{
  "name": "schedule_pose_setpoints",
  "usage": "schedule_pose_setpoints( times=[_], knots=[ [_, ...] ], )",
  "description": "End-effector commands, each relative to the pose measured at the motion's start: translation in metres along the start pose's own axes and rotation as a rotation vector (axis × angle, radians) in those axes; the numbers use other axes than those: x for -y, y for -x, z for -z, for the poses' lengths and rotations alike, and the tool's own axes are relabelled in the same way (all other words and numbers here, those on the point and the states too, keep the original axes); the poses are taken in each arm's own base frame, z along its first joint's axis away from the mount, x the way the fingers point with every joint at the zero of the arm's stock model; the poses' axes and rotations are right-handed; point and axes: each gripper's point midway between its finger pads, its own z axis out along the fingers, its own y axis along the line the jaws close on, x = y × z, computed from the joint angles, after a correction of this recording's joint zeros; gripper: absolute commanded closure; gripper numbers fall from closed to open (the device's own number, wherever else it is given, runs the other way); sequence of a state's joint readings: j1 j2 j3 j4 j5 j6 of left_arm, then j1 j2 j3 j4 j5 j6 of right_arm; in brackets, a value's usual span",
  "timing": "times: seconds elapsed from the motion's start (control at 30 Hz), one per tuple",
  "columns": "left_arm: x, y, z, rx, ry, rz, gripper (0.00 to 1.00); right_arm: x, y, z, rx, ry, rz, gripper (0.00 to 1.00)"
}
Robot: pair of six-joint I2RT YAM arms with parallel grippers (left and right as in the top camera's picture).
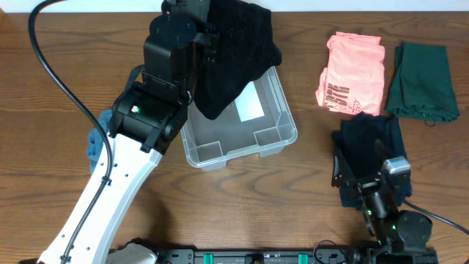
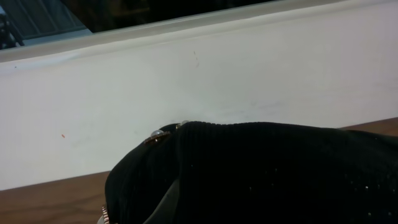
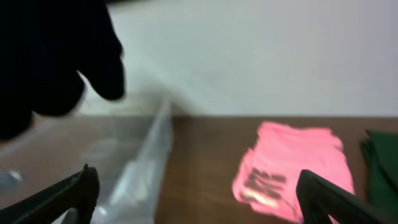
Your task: Pack container
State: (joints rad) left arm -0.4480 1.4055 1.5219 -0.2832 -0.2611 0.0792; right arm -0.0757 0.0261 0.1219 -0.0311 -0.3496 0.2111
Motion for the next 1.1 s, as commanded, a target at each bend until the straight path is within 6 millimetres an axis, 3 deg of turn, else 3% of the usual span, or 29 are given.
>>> schedule_pose_setpoints(
  times=[0.0, 0.17, 0.3, 0.43, 0.53, 0.6, 0.73, 0.83, 0.93, 1.07],
  knots=[
    [-0.005, 0.029, 0.013, 0.082, 0.008, 0.031, 0.94, -0.01, 0.037, 0.001, 0.039, 0.022, -0.056, 0.01],
    [-0.005, 0.029, 0.013, 0.082, 0.008, 0.031, 0.94, 0.002, 0.06, -0.019, -0.121, -0.069, -0.092, 0.01],
    [-0.005, 0.029, 0.013, 0.083, 0.008, 0.031, 0.94, 0.008, 0.076, -0.049, -0.284, -0.089, -0.092, 0.01],
    [-0.005, 0.029, 0.013, 0.083, 0.007, 0.031, 0.94, -0.006, 0.109, -0.091, -0.315, 0.04, -0.116, 0.01],
    [-0.005, 0.03, 0.013, 0.086, 0.007, 0.032, 0.94, -0.015, 0.123, -0.116, -0.308, 0.133, -0.13, 0.01],
    [-0.005, 0.031, 0.013, 0.09, 0.007, 0.034, 0.94, -0.029, 0.127, -0.133, -0.293, 0.253, -0.167, 0.09],
    [-0.005, 0.033, 0.013, 0.1, 0.007, 0.036, 0.94, -0.057, 0.11, -0.158, -0.34, 0.448, -0.294, 0.08],
    [-0.005, 0.033, 0.013, 0.099, 0.008, 0.02, 0.94, -0.08, 0.089, -0.17, -0.382, 0.58, -0.285, 0.06],
    [-0.005, 0.035, 0.012, 0.106, 0.008, 0.019, 0.94, -0.109, 0.068, -0.173, -0.425, 0.729, -0.269, 0.06],
    [-0.004, 0.039, 0.008, 0.129, 0.009, 0.027, 0.94, -0.152, 0.042, -0.168, -0.503, 0.887, -0.29, 0.15]
  ],
)
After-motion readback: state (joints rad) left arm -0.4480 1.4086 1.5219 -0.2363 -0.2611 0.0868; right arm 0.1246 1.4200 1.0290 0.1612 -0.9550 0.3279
